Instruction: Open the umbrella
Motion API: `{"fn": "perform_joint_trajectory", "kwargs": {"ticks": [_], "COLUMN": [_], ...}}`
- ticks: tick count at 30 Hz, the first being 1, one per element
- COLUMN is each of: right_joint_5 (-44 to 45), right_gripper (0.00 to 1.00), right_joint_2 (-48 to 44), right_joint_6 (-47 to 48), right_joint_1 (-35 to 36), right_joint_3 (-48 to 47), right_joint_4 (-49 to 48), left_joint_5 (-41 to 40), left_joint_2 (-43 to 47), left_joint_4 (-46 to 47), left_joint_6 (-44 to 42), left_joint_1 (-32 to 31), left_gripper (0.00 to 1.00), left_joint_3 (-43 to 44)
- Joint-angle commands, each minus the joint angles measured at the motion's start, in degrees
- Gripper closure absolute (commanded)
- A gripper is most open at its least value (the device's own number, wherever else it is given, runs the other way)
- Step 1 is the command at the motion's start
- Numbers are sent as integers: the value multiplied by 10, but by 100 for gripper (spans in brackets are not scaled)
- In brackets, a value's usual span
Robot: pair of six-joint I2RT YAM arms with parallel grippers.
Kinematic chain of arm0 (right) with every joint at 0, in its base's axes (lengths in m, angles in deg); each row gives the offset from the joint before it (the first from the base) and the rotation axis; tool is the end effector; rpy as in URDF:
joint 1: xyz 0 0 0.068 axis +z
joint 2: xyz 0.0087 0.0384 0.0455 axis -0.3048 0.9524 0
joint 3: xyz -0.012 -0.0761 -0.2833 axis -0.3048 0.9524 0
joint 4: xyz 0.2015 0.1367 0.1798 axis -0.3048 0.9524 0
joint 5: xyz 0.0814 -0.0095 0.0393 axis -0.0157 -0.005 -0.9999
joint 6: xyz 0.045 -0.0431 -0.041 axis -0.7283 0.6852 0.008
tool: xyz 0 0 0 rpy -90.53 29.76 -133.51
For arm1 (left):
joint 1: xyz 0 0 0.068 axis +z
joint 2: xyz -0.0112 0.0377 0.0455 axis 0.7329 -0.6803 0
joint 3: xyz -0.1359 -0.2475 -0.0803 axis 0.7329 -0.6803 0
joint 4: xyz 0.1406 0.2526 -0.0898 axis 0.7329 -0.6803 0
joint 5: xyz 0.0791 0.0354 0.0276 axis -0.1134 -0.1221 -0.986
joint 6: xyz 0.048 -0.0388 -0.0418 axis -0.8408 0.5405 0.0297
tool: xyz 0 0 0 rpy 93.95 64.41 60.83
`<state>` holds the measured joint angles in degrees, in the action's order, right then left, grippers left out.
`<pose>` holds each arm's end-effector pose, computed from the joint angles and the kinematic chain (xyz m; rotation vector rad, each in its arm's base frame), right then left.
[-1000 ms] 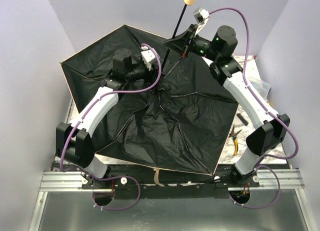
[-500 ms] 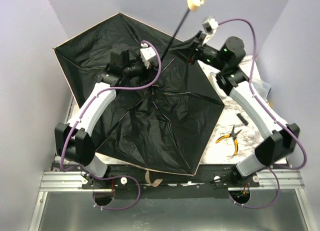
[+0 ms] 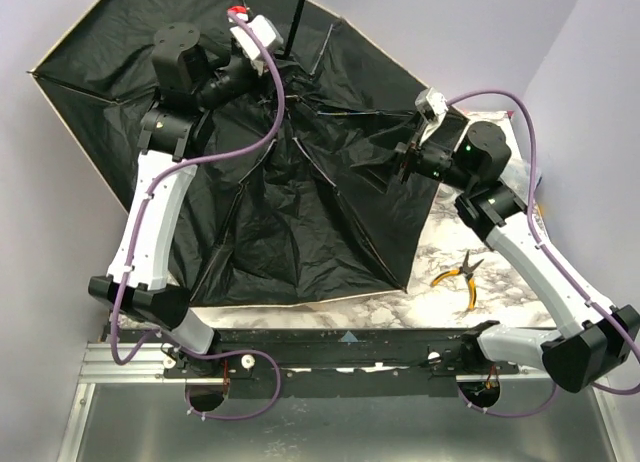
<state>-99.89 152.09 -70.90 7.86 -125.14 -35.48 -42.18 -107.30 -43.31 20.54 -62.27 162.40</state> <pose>0.2800 0.1778 0.4507 -0.7524 1.3561 1.0041 0.3594 -0.1368 0.5825 0.8793 1.2918 -0.5101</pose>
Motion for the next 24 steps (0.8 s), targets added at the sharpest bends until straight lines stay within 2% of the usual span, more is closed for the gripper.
{"fn": "perform_joint_trajectory", "kwargs": {"ticks": [1,6,11,13,14,16,18,20,24], "right_joint_5": [81,63,82,84,64,-31,-106,-120,-183], "right_gripper": [0,0,0,0,0,0,0,1,5], "right_joint_2": [10,30,54,60,65,77,86,99,140], "right_joint_6": [16,-38,-70,-78,-65,-14,-1,-17,24], "right_joint_1": [-12,-65,-84,-85,-86,-88,-88,-88,-88], "right_joint_3": [-48,-80,-137,-154,-170,-204,-226,-247,-322], "right_joint_4": [141,169,214,228,240,265,282,304,413], "left_joint_5": [-12,0,-6,-13,-20,-33,-51,-65,-88], "left_joint_2": [57,126,218,242,245,242,243,246,246], "left_joint_4": [26,44,48,41,27,-17,-17,-13,-5], "left_joint_6": [-164,-370,-667,-759,-782,-800,-813,-835,-880], "left_joint_1": [4,0,-31,-44,-47,-51,-52,-52,-52], "left_gripper": [100,100,100,100,100,100,100,100,100], "left_joint_3": [-16,-90,-210,-247,-248,-232,-241,-259,-296]}}
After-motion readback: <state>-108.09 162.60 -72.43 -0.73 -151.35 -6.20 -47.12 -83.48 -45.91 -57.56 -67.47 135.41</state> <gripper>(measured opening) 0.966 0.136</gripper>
